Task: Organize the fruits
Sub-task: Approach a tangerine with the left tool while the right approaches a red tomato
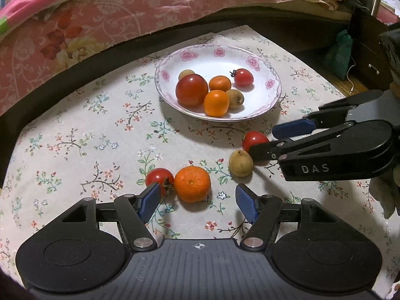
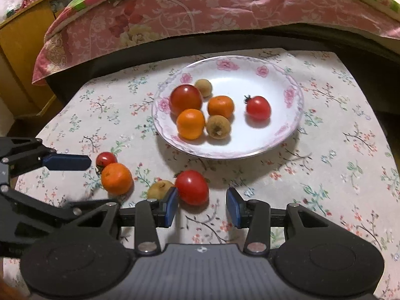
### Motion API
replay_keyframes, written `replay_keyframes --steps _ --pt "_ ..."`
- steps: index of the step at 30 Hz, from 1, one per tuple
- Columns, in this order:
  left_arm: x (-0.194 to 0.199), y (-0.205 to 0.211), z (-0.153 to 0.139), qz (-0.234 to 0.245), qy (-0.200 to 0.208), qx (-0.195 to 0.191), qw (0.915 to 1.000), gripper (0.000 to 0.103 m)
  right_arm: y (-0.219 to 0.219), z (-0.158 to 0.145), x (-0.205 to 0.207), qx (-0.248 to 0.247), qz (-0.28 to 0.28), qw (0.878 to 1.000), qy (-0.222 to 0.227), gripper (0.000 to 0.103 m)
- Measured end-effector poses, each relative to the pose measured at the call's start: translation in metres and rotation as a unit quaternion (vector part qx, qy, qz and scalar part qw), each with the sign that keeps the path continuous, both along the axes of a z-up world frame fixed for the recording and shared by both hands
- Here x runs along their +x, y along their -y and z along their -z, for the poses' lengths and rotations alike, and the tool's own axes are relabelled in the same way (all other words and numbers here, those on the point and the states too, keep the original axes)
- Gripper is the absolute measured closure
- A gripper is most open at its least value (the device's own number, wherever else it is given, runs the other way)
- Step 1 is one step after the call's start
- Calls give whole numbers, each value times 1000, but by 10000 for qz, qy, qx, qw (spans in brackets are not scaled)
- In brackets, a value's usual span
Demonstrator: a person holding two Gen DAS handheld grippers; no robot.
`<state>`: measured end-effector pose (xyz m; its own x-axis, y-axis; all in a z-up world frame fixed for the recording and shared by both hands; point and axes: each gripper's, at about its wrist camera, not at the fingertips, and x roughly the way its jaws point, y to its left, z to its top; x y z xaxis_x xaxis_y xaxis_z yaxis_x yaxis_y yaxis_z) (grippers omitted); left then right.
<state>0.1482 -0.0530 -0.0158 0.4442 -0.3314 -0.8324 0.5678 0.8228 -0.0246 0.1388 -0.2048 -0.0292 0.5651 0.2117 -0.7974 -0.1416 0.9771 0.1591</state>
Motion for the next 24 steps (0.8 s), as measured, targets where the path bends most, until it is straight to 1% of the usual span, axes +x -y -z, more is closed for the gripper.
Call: replay_keyframes --steps 4,8,11,14,16,17,19,22,24 --pt "1 2 2 17 -27 6 10000 30 -5 0 1 -142 -88 9998 133 61" --pt "4 2 1 19 -20 -77 10000 29 -6 5 6 62 -142 9998 -78 61" --pt "5 3 2 29 -2 -109 9999 29 -10 7 7 25 -202 9998 -55 61" --pt "6 4 2 54 60 -145 9999 30 -8 7 10 169 -152 9997 -50 64" --pt "7 3 0 72 84 -148 9998 33 -8 7 12 147 -148 9998 -45 67" --pt "7 3 0 77 103 -143 9998 34 -8 7 12 152 -150 9998 -39 71" --pt "8 2 0 29 119 -150 9998 38 -10 6 12 165 -202 9996 -46 73" --pt "5 3 -4 108 171 -236 9995 41 -11 6 10 129 -244 9996 -35 73" --pt "3 6 -5 190 212 -186 9994 44 -9 6 10 154 -243 9996 -44 73"
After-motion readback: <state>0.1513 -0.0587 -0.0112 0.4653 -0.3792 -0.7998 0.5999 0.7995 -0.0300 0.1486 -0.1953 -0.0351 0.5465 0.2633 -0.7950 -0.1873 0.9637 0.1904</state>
